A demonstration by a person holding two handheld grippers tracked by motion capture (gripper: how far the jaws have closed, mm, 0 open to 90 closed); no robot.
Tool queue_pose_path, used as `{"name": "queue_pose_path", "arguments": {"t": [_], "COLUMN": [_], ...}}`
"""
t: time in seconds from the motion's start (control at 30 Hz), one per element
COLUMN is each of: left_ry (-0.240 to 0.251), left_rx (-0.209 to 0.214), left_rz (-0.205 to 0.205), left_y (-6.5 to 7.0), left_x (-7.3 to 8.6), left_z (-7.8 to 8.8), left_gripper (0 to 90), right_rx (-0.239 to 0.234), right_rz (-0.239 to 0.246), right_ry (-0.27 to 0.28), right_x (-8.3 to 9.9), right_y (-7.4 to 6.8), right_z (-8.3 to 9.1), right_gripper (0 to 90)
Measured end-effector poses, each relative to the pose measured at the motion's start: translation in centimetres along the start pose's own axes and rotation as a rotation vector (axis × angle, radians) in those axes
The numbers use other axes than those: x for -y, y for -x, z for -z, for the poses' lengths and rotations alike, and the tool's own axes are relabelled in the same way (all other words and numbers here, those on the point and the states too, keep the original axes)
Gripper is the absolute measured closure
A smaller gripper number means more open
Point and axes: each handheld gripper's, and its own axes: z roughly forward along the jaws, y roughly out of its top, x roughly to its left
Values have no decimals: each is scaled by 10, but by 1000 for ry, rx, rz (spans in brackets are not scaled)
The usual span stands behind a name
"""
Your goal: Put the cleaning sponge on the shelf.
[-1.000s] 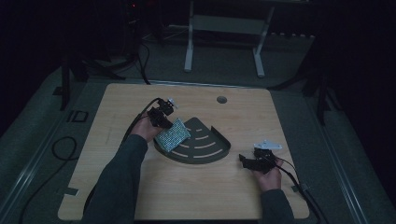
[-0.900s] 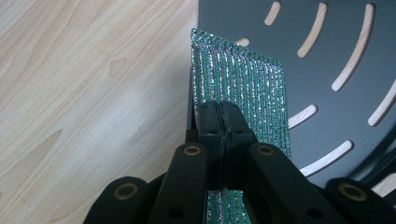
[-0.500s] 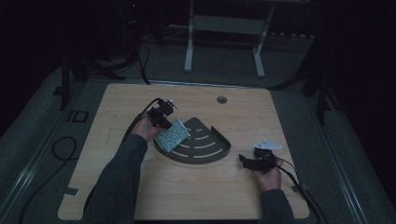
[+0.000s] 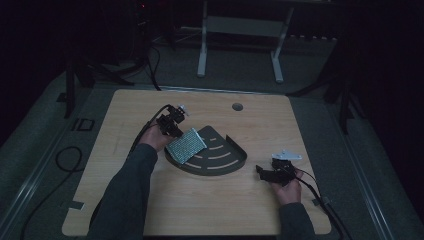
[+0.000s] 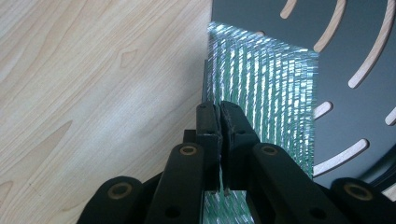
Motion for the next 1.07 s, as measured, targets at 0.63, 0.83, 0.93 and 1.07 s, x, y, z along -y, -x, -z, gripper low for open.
{"name": "queue_pose_path", "arguments": {"t": [0.63,0.83,0.93,1.07], "left_ry": [53,91,118,147], "left_rx": [42,54,68,66], "left_rz": [39,72,91,105], "left_y": [-9,-15,-17,-19], "left_x": [7,13,17,22], "left_z": [17,28,33,40], "left_gripper": [649,602,600,589], "right_rx": [0,0,0,0], "right_rz": [0,0,-1,0], "right_ry": [0,0,0,0], "right_x": [0,0,0,0], "right_y": [0,0,0,0], "right_z": [0,0,0,0], "right_gripper": [216,216,216,217]}}
